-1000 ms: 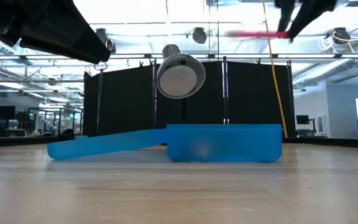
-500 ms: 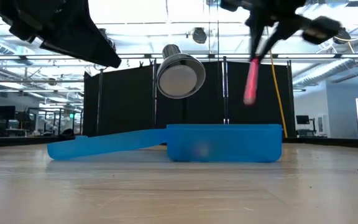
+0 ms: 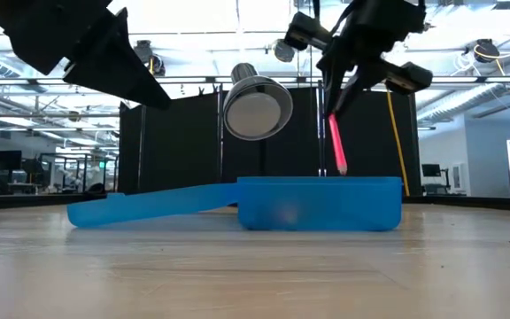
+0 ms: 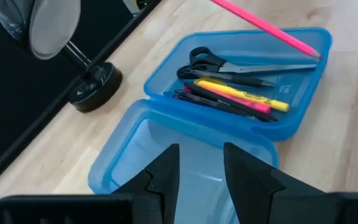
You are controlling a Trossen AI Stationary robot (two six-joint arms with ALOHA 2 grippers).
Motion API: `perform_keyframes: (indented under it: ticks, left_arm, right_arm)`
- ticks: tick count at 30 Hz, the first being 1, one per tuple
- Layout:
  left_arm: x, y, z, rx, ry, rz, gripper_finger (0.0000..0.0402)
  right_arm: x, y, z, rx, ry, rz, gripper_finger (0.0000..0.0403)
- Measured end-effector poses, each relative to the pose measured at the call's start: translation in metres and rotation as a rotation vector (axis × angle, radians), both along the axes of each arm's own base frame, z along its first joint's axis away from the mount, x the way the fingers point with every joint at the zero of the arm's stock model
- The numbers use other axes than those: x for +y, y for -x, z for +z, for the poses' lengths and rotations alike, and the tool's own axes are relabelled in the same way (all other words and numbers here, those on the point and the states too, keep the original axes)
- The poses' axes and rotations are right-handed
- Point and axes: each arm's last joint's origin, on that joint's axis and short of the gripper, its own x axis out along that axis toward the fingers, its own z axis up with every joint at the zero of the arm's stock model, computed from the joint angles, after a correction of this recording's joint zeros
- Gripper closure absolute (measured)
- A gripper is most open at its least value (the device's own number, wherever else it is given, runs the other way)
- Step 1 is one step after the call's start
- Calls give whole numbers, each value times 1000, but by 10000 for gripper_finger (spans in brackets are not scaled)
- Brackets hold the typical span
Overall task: Pick & place school supplies into a supply box
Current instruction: Put the pink pencil into the blue supply box
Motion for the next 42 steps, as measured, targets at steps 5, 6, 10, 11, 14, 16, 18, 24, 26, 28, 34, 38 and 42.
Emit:
perform_keyframes:
  ticks: [5, 6, 10, 11, 14, 16, 18, 24, 26, 28, 34, 38, 42]
  left_arm:
    - [3, -2, 0, 20, -35, -10, 275]
    - [4, -3, 0, 20, -38, -6, 275]
    - [12, -9, 1, 18, -43, 20, 275]
    - [14, -10, 1, 19, -44, 25, 275]
    - [18, -13, 0, 29, -38, 37, 275]
    - [20, -14, 0, 45, -26, 43, 275]
    - [21, -15, 0, 46, -18, 48, 275]
    - [21, -15, -1, 40, -6, 52, 275]
    - [21, -15, 0, 34, -6, 56, 275]
    - [21, -15, 0, 32, -7, 57, 275]
    - [21, -15, 0, 22, -12, 60, 275]
    - [21, -15, 0, 18, -9, 63, 275]
    - [21, -15, -1, 14, -8, 64, 275]
  right_arm:
    - [-14, -1, 0, 3, 67, 41, 385]
    - [-18, -1, 0, -2, 74, 30, 385]
    - [-30, -2, -1, 8, 121, -24, 385]
    - [-34, -3, -3, 13, 114, -33, 385]
    - [-41, -5, -11, 38, 59, -54, 385]
    - [-42, -7, -12, 31, 41, -59, 385]
    - [-40, -10, -15, 22, 26, -57, 385]
    - [-37, -18, -27, 39, -34, -44, 385]
    - [-37, -20, -33, 58, -36, -52, 385]
    - [-37, -25, -39, 54, -47, -77, 385]
    - [-37, -29, -57, 96, -65, -74, 385]
    - [-35, -33, -64, 102, -125, -69, 387]
    - [-35, -36, -70, 106, -139, -77, 386]
